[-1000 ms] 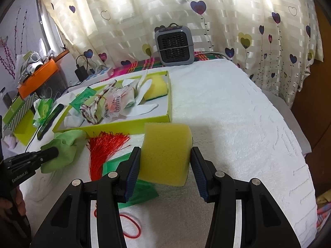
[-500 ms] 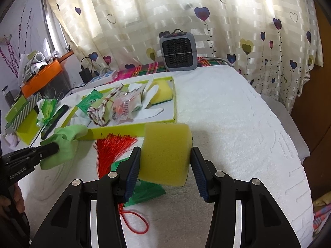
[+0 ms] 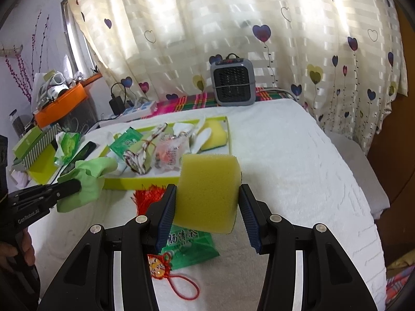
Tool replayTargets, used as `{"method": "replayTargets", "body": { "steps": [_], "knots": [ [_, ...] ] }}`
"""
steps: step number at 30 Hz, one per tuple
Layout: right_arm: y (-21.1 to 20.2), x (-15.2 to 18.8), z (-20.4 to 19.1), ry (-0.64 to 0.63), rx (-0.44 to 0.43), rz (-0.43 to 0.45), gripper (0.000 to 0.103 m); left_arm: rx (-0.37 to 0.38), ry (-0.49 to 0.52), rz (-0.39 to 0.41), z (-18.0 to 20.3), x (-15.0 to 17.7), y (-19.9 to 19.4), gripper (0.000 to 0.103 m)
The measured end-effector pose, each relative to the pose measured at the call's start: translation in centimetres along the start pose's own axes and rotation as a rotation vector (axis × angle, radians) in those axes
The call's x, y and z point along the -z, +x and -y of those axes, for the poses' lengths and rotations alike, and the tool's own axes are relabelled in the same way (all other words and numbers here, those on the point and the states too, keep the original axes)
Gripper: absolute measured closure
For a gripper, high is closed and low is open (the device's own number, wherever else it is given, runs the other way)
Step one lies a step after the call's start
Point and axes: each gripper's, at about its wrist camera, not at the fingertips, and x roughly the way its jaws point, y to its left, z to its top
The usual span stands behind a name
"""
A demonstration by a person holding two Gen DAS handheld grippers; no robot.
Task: Organize soft objects
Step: 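Lift and carry the cloth with the left tool while the right tool carries the sponge to the box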
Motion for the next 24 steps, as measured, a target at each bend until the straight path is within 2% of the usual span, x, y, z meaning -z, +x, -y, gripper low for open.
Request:
{"method": "replayTargets", "body": {
  "steps": [15, 24],
  "knots": [
    [0.5, -2.9, -1.0, -0.028, -0.030, 0.021, 0.054, -0.001, -0.014, 0.046, -1.7, -4.1, 0.2, 0.097],
    [2.1, -5.1, -1.6, -0.061, -0.035, 0.010, 0.054, 0.004, -0.027, 0.039, -2.8, -6.4, 1.8, 0.097]
  ]
}}
